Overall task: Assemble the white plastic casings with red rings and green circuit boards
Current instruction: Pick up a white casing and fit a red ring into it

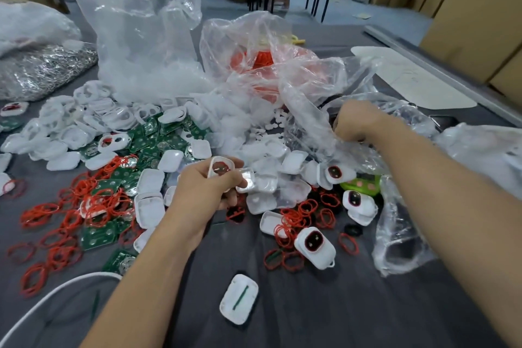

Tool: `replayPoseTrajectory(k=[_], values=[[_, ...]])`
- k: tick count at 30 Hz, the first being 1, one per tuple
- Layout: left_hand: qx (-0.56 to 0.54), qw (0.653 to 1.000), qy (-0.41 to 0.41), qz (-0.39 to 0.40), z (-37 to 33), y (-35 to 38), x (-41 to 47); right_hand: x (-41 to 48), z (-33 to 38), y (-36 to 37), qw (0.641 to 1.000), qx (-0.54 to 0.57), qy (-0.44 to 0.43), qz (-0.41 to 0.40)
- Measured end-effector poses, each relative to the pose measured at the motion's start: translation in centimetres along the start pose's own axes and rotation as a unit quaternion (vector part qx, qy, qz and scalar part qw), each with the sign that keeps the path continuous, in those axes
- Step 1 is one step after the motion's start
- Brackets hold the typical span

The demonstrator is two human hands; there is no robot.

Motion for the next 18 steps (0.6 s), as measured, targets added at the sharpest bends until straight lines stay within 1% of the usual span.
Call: replayPoseTrajectory(k=[2,3,4,5,6,7,8,9,10,11,13,15,16,18], values=[[0.008,1.0,0.01,0.001,-0.2,0.2,-0.3,-0.6,-1.2,-0.4,0.995,0.068,0.042,-0.059],[0.013,1.0,0.018,0.0,-0.4,0.3,-0.5,-0.8,-2.1,-0.6,0.985,0.123,0.068,-0.098],[0.021,0.999,0.027,-0.001,-0.6,0.5,-0.8,-1.3,-3.2,-0.9,0.968,0.184,0.1,-0.142],[0.029,0.999,0.036,-0.003,-0.8,0.7,-1.0,-2.1,-4.1,-1.3,0.938,0.256,0.128,-0.194],[0.035,0.998,0.043,-0.004,-0.9,1.0,-1.2,-2.8,-4.8,-1.5,0.9,0.333,0.145,-0.242],[0.039,0.998,0.047,-0.004,-0.8,1.2,-1.4,-3.2,-5.2,-1.3,0.861,0.404,0.15,-0.269],[0.043,0.998,0.049,-0.004,-0.7,1.3,-1.5,-3.4,-5.1,-0.9,0.832,0.462,0.144,-0.27],[0.049,0.998,0.05,-0.004,-0.6,1.5,-1.5,-3.3,-4.7,-0.5,0.816,0.5,0.131,-0.258],[0.056,0.997,0.05,-0.004,-0.4,1.6,-1.6,-3.4,-4.1,-0.2,0.816,0.51,0.119,-0.245],[0.063,0.997,0.052,-0.004,-0.4,1.6,-1.6,-3.5,-3.7,-0.1,0.829,0.493,0.11,-0.241],[0.073,0.996,0.053,-0.003,-0.2,1.7,-1.5,-3.7,-3.5,-0.6,0.88,0.392,0.091,-0.251],[0.08,0.995,0.055,-0.003,-0.1,1.6,-1.5,-4.1,-2.9,-1.2,0.929,0.278,0.065,-0.236],[0.084,0.995,0.056,-0.003,-0.1,1.6,-1.5,-4.1,-2.7,-1.2,0.941,0.251,0.057,-0.219],[0.089,0.994,0.056,-0.004,-0.1,1.5,-1.5,-4.2,-3.0,-1.3,0.944,0.246,0.07,-0.207]])
Point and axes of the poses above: each hand's wrist, its own x-axis towards the middle knuckle, its own y-axis out of the palm, z = x × y, the point moved 7 cm from there along x, towards the middle knuckle, and after that the axes turned 13 degrees about -y, right-handed, at the moved point
